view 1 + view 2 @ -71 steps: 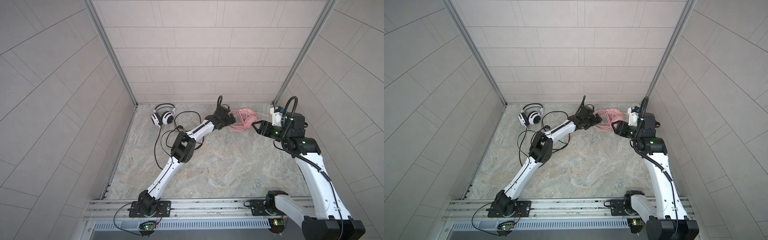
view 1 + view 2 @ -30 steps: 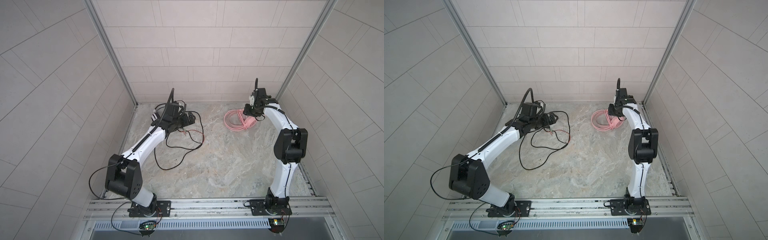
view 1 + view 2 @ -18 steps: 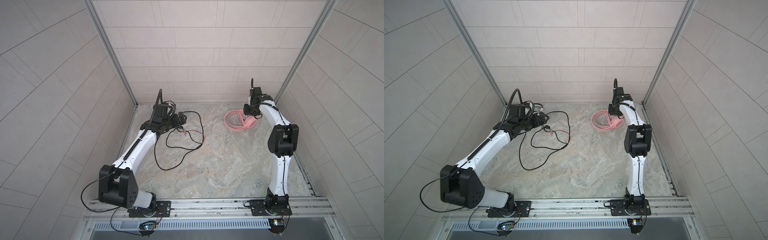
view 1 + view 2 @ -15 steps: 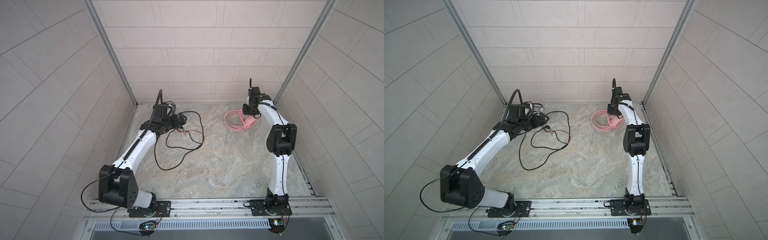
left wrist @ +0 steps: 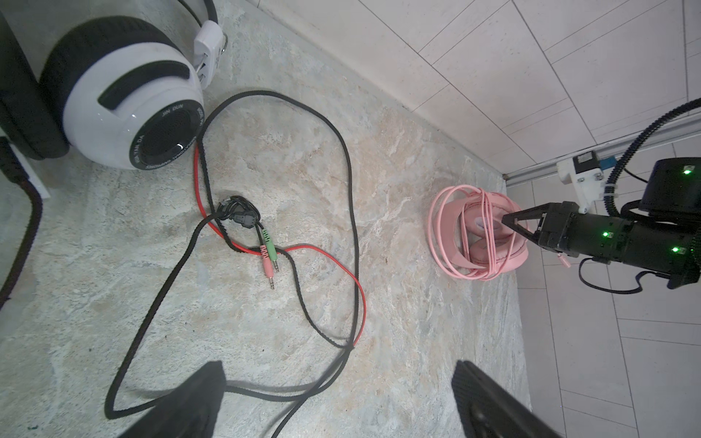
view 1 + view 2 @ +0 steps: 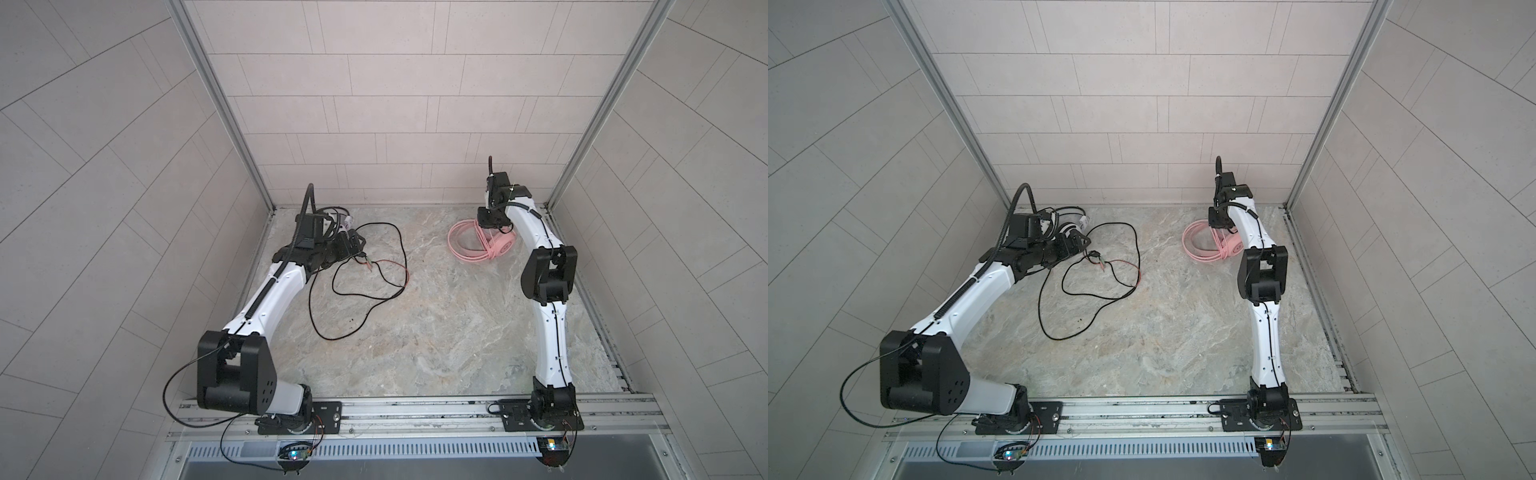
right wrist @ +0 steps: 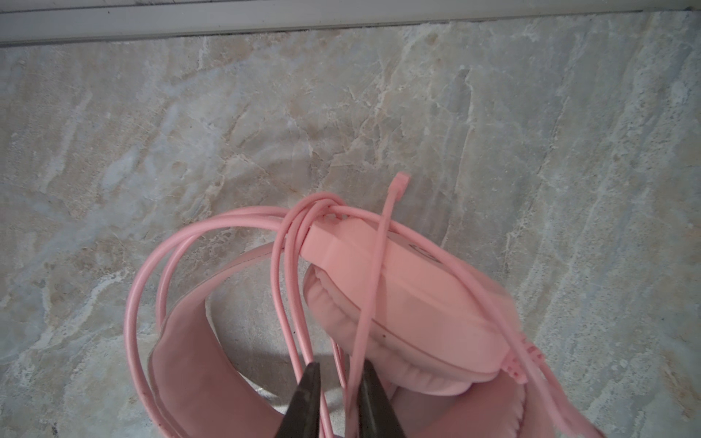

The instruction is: Wrap the headphones

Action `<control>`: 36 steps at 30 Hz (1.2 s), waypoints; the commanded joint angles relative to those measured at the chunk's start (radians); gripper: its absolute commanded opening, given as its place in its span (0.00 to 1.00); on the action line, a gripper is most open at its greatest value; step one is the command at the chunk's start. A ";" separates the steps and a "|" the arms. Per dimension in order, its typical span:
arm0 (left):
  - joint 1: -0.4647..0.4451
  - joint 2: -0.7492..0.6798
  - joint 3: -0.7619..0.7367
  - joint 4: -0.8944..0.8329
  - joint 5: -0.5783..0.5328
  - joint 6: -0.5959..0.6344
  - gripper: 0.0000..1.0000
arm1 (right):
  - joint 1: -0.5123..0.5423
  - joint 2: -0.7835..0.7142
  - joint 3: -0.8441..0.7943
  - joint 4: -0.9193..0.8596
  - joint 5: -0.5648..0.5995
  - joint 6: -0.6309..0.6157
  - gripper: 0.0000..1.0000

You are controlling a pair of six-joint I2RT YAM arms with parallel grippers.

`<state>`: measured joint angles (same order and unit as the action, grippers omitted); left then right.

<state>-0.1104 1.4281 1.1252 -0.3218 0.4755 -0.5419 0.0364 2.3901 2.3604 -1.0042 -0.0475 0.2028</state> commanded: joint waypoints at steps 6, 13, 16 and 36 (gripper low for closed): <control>0.017 -0.030 -0.021 0.040 0.019 -0.020 0.99 | 0.001 -0.018 0.020 -0.045 0.052 -0.029 0.21; 0.023 -0.028 -0.012 0.009 0.000 -0.009 0.99 | 0.006 0.011 0.016 -0.044 0.025 -0.016 0.20; 0.026 -0.031 -0.007 -0.009 -0.007 0.007 0.99 | 0.014 0.034 0.032 -0.043 0.003 -0.013 0.16; 0.203 0.029 0.148 -0.165 -0.002 0.044 1.00 | 0.033 0.003 0.124 -0.062 -0.089 0.015 0.30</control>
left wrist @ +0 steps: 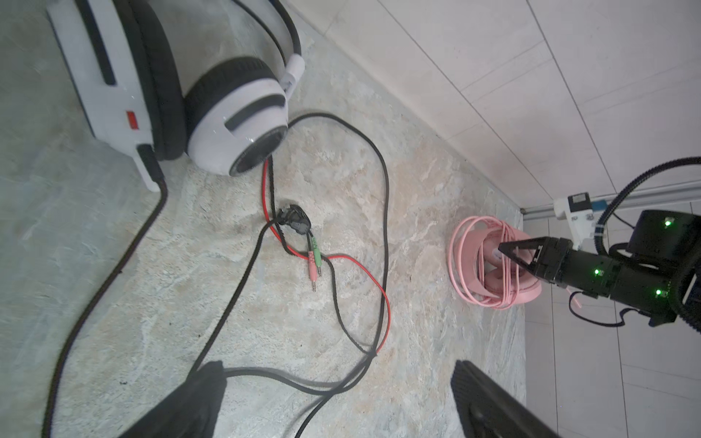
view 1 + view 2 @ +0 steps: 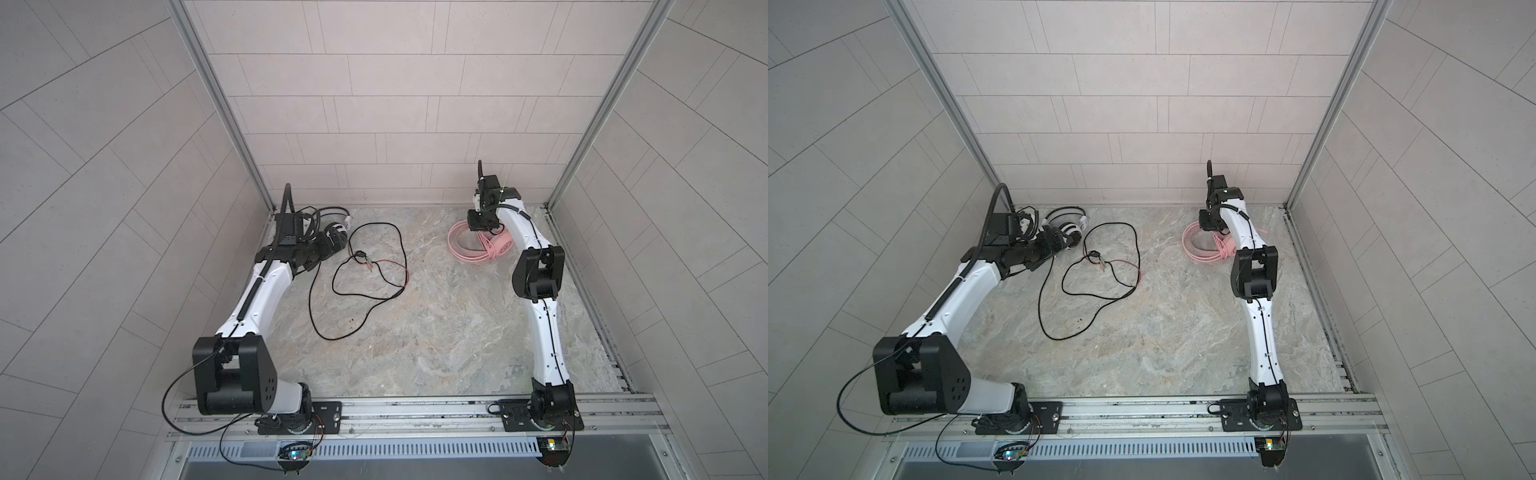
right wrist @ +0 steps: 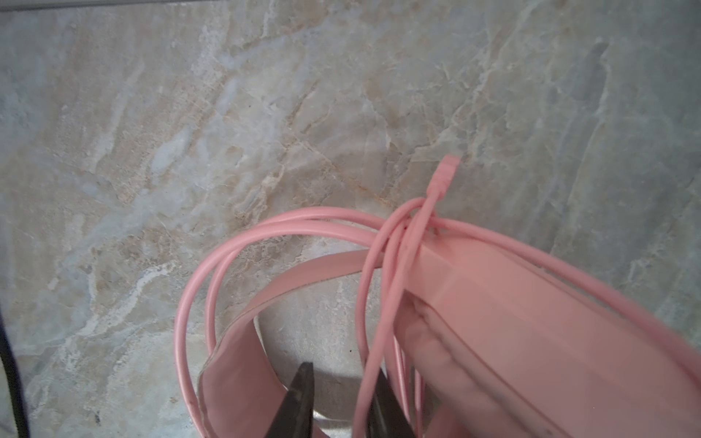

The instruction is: Wrap the headphones

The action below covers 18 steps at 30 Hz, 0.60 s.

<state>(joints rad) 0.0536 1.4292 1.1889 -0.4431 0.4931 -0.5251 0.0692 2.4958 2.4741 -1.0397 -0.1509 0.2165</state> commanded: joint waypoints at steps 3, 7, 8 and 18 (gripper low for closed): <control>0.090 0.113 0.184 -0.118 -0.062 0.040 1.00 | -0.003 -0.190 -0.025 -0.050 0.047 -0.025 0.33; 0.126 0.224 0.289 -0.163 -0.147 0.046 1.00 | -0.011 -0.320 -0.206 -0.044 0.030 -0.014 0.35; 0.134 0.261 0.320 -0.167 -0.158 0.045 1.00 | -0.010 -0.366 -0.290 -0.006 -0.004 -0.019 0.35; 0.144 0.753 0.930 -0.351 -0.206 0.109 1.00 | 0.077 -0.760 -0.845 0.263 -0.170 0.009 0.37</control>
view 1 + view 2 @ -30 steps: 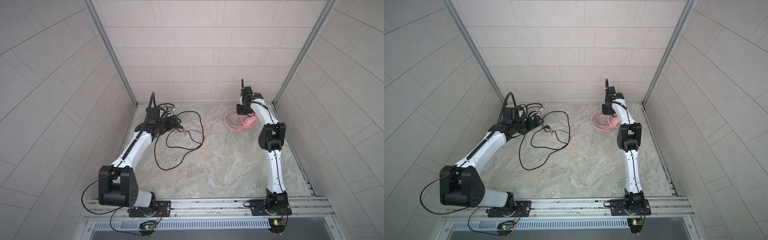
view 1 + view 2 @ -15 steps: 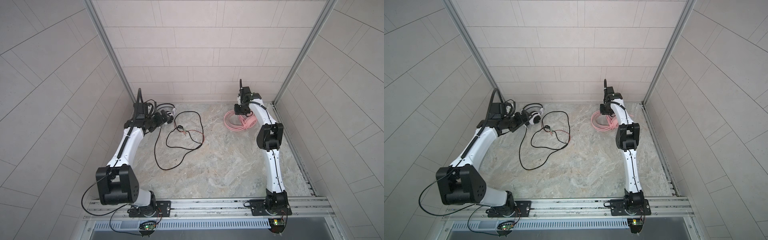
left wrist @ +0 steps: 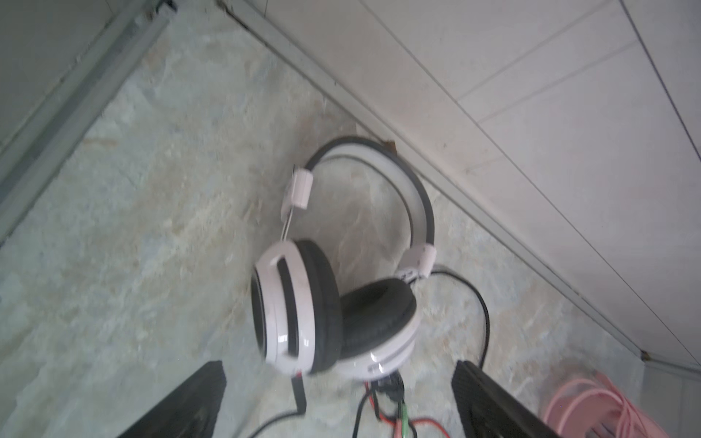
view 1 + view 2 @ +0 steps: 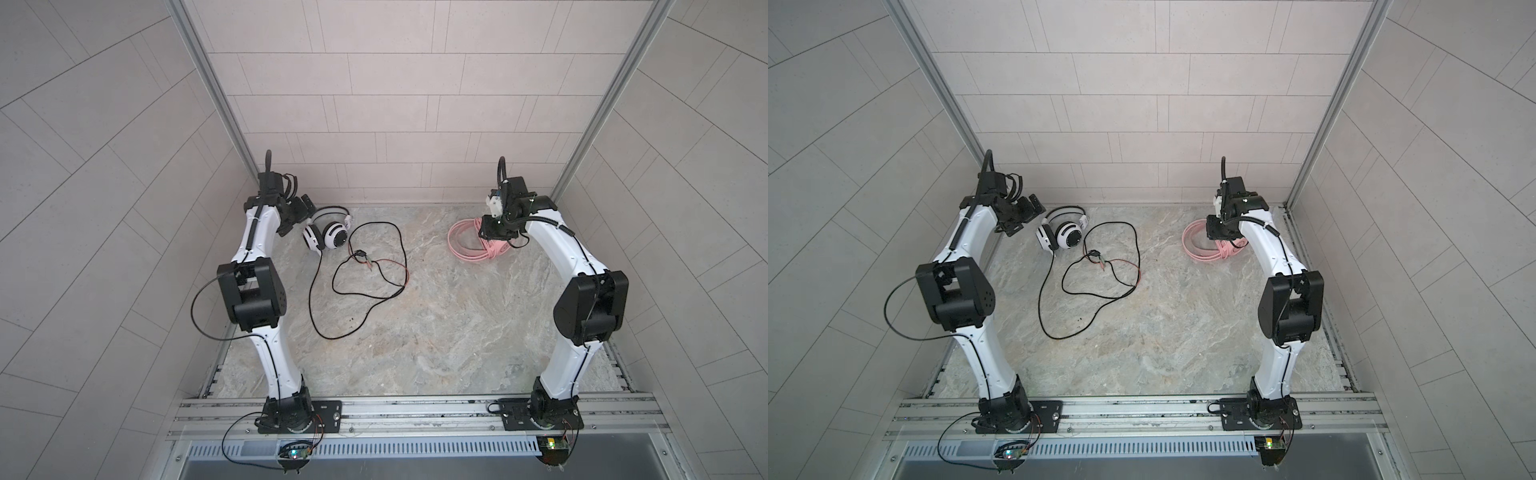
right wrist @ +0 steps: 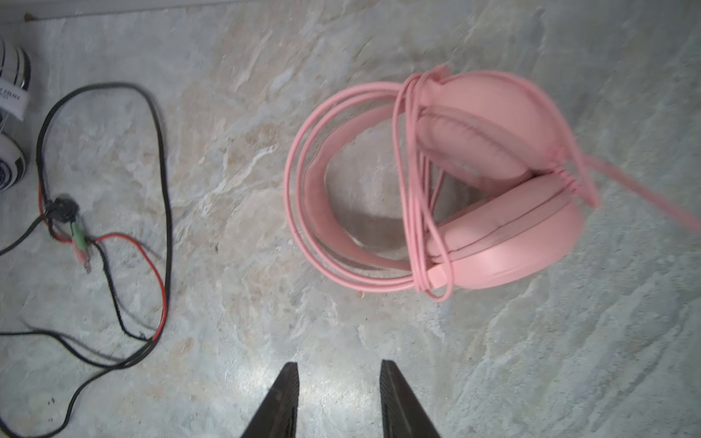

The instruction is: Wrap the headphones

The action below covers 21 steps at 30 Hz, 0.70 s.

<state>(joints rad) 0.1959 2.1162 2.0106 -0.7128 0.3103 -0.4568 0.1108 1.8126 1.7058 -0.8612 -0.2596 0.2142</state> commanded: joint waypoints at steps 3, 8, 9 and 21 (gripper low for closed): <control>0.009 0.200 0.274 -0.134 -0.010 0.058 1.00 | 0.099 -0.186 -0.203 0.166 -0.068 0.013 0.37; 0.012 0.334 0.472 -0.210 0.029 0.074 0.94 | 0.182 -0.308 -0.351 0.285 -0.069 0.052 0.38; 0.012 0.334 0.461 -0.190 0.033 0.074 0.92 | 0.192 -0.316 -0.366 0.294 -0.075 0.057 0.38; 0.008 0.456 0.440 -0.102 0.070 0.095 0.72 | 0.234 -0.369 -0.401 0.233 -0.061 0.037 0.40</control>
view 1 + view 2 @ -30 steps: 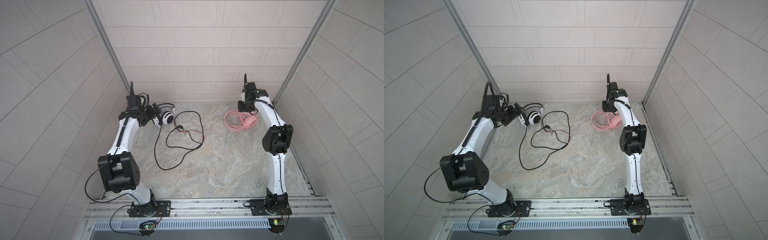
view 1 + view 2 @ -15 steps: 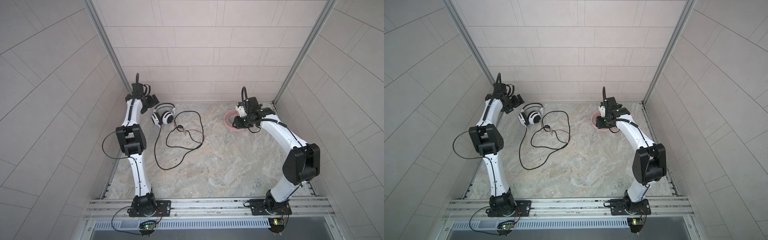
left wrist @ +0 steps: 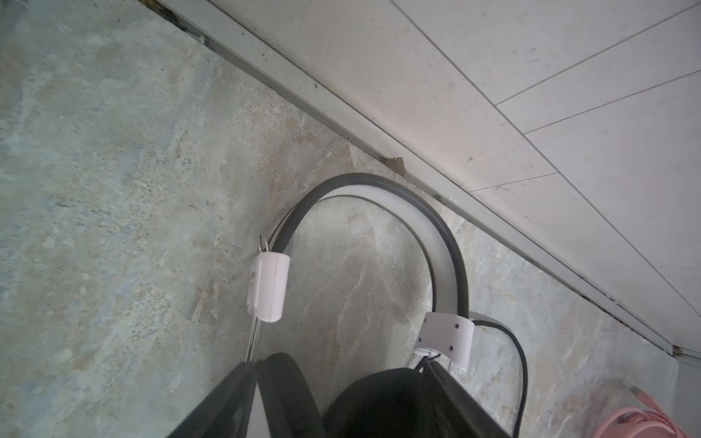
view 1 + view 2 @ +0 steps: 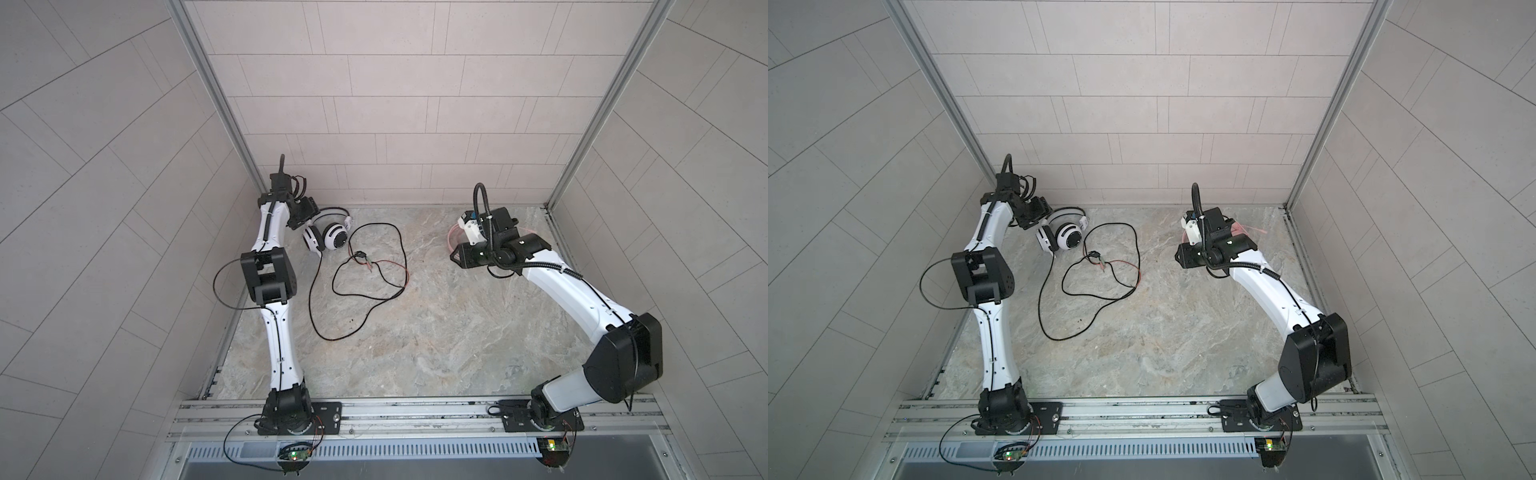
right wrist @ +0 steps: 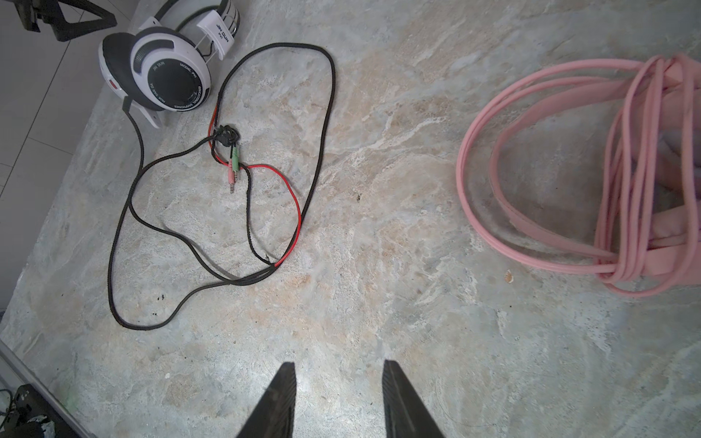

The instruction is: Wrap the headphones

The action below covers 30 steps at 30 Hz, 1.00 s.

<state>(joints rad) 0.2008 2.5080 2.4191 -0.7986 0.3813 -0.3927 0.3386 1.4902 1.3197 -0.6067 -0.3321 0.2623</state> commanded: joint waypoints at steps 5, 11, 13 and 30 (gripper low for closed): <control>0.003 0.138 0.074 -0.022 0.005 0.037 0.33 | 0.007 -0.089 -0.045 -0.046 0.048 -0.025 0.41; 0.002 0.156 0.055 -0.048 0.014 0.046 0.58 | 0.007 -0.102 -0.055 -0.065 0.067 -0.036 0.42; -0.001 0.145 0.029 -0.050 0.021 0.061 0.69 | 0.007 -0.095 -0.053 -0.065 0.067 -0.035 0.42; -0.079 0.056 -0.044 -0.059 0.028 0.086 0.56 | 0.024 -0.084 -0.084 -0.029 0.062 -0.015 0.42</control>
<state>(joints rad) 0.1501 2.6064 2.4046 -0.8036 0.3996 -0.3275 0.3584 1.4124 1.2491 -0.6449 -0.2844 0.2440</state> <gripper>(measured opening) 0.593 0.420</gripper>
